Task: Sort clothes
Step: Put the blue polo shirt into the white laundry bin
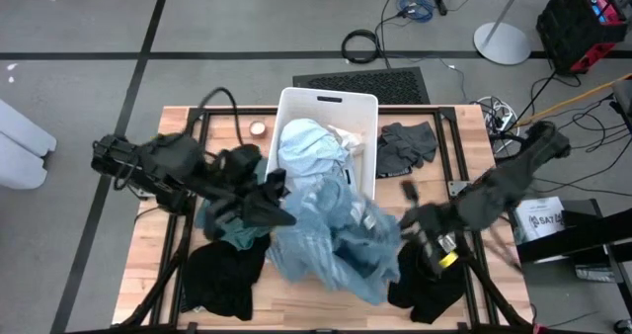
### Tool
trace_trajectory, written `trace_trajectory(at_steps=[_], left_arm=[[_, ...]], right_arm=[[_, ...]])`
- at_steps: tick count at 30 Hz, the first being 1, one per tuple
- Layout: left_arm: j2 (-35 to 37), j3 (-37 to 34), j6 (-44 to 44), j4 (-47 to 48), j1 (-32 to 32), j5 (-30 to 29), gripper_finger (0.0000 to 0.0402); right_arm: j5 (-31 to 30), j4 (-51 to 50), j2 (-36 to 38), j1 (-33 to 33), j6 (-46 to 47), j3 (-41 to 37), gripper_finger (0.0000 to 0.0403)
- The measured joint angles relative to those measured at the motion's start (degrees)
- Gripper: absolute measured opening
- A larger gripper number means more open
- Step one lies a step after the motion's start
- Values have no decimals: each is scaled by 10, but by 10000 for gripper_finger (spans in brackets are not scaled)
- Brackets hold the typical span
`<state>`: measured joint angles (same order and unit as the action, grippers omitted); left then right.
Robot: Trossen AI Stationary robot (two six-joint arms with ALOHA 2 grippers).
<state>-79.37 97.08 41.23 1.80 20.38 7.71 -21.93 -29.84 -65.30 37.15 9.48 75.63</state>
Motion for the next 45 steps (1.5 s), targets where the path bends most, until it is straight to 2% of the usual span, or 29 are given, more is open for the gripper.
trace_trajectory(at_steps=[4, 7, 9, 14, 16, 19, 22, 25, 31, 37, 39, 45], left_arm=[[19, 0, -35, 15, -1, 20, 11], [35, 0, -61, 32, -3, 14, 11], [46, 0, -80, 51, -10, -11, 11], [60, 0, -106, 80, -49, -121, 11], [61, 0, -107, 74, -75, -128, 11], [63, 0, -105, 63, -117, -106, 11], [64, 0, -101, 23, -148, -53, 11], [64, 0, -79, -12, -160, 4, 11], [64, 0, -40, -10, -132, 78, 11], [64, 0, -40, 40, -62, 89, 11], [61, 0, -40, 66, -34, 78, 11], [31, 0, -37, 135, 49, -7, 11]], right_arm=[[-90, -194, -2, 0, -20, 129, 0], [-166, -271, -2, 0, -17, 193, 0], [-214, -281, -2, -5, -25, 218, 0], [-290, -238, -3, -46, -82, 233, 0], [-307, -203, -5, -69, -113, 233, 0], [-305, -115, -11, -106, -192, 233, 0], [-279, -13, -15, -127, -263, 233, 0], [-243, 32, -14, -128, -277, 234, 0], [-207, -36, -12, -80, -185, 234, 0], [-168, -118, -12, -5, -63, 234, 0], [-164, -135, -12, 23, -21, 234, 0], [-111, -172, -35, 95, 112, 234, 0]])
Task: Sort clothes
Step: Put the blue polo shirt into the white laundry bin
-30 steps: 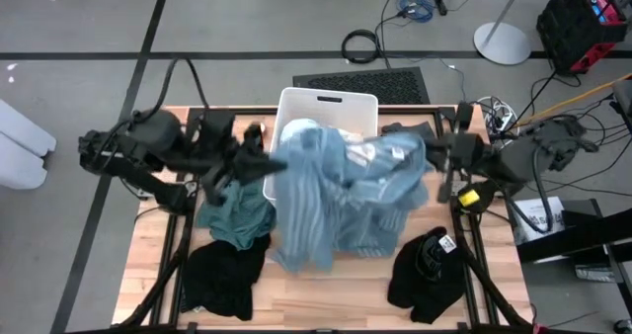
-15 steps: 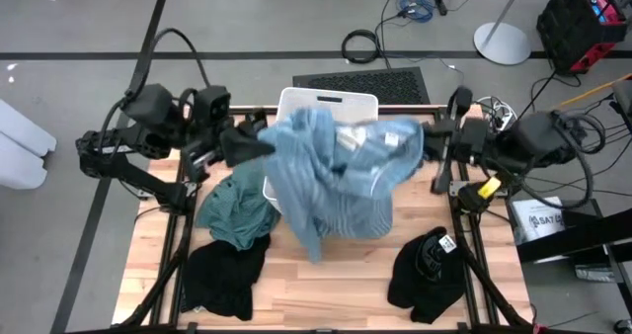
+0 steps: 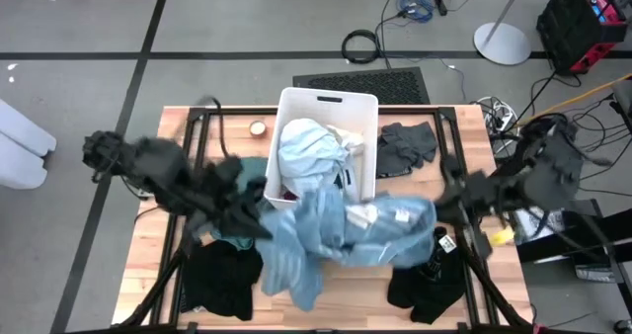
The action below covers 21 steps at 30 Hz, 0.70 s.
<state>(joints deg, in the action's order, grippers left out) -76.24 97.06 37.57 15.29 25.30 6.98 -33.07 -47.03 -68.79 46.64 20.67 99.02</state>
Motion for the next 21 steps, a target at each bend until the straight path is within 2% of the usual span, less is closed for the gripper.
trace_trajectory(at_steps=[7, 12, 16, 19, 21], left_arm=[[-83, 0, 103, 10, 91, -59, 11], [-124, -1, 173, 13, 134, -100, 11], [-123, -1, 177, 102, 125, -176, 11], [-122, -1, 177, 189, 98, -195, 11], [-122, -1, 177, 234, 77, -195, 11]], right_arm=[[108, -13, -71, 87, 234, -1, 0], [120, -15, -103, 130, 360, -1, 0], [63, -156, -100, 124, 461, -1, 0], [68, -283, -101, 97, 520, -1, 0], [86, -331, -103, 78, 525, -1, 0]])
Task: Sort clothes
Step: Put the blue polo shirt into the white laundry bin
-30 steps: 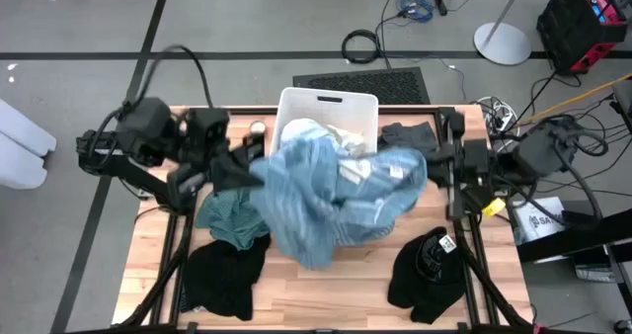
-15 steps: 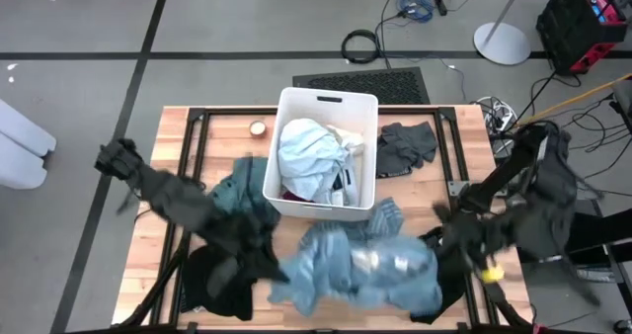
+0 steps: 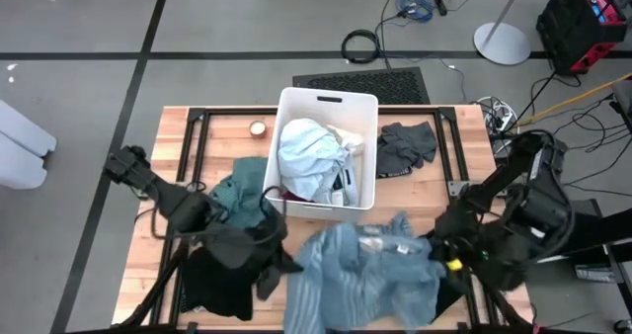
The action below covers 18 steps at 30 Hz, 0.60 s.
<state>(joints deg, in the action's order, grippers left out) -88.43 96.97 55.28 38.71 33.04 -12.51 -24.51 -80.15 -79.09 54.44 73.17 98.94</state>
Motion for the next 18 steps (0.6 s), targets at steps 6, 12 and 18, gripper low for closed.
trace_trajectory(at_steps=[6, 12, 18], left_arm=[[-11, -13, -4, 56, -44, 39, 11], [-12, -88, -2, 52, -48, 50, 11], [-13, -181, 25, 45, -56, 34, 11]], right_arm=[[76, -8, 0, -60, -56, -40, 0], [83, 42, 47, -87, -92, -175, 0], [22, 164, 131, -106, -61, -366, 0]])
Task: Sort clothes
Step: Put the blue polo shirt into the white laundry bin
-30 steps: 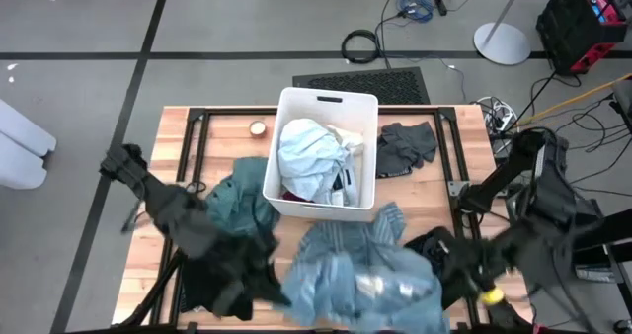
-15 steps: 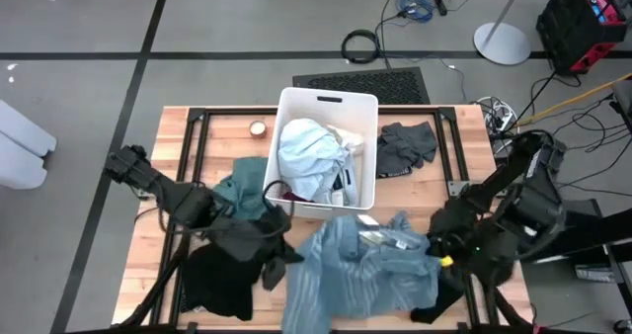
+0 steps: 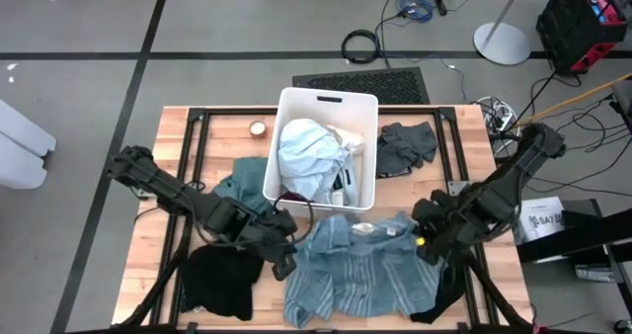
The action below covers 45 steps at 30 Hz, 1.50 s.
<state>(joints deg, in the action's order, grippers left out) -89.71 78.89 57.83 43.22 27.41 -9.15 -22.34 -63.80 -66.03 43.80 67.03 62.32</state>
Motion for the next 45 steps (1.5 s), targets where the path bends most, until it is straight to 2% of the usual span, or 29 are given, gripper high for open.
trace_trajectory(at_steps=[2, 5, 8, 13, 18, 21, 24, 29, 35, 42, 45], left_arm=[[-1, -28, 26, -13, 0, 1, 11], [-1, -61, 48, -78, 9, 2, 11], [-5, -82, 69, -124, 22, 6, 11], [-18, -85, 94, -136, 30, 17, 11], [-33, -85, 122, -147, 30, 91, 11], [-44, -85, 139, -161, 25, 126, 13], [-50, -85, 135, -192, 25, 135, 31], [-54, -85, 114, -217, 22, 163, 98], [-48, -82, 109, -212, 14, 198, 174], [-23, -68, 93, -217, 14, 192, 189], [2, -68, 82, -214, 14, 150, 189]], right_arm=[[2, 98, 8, 4, -15, -49, 0], [45, 238, -5, 14, -32, -108, 0], [94, 316, -32, 25, -18, -139, 0], [151, 333, -80, 36, 12, -146, 0], [218, 355, -108, 30, 13, -146, 0], [242, 374, -113, 29, 19, -146, 1], [244, 378, -117, 28, 41, -146, 10], [244, 393, -118, 30, -2, -146, 60], [242, 415, -118, 55, -139, -146, 152], [238, 406, -120, 73, -251, -146, 217], [221, 402, -136, 72, -275, -145, 228]])
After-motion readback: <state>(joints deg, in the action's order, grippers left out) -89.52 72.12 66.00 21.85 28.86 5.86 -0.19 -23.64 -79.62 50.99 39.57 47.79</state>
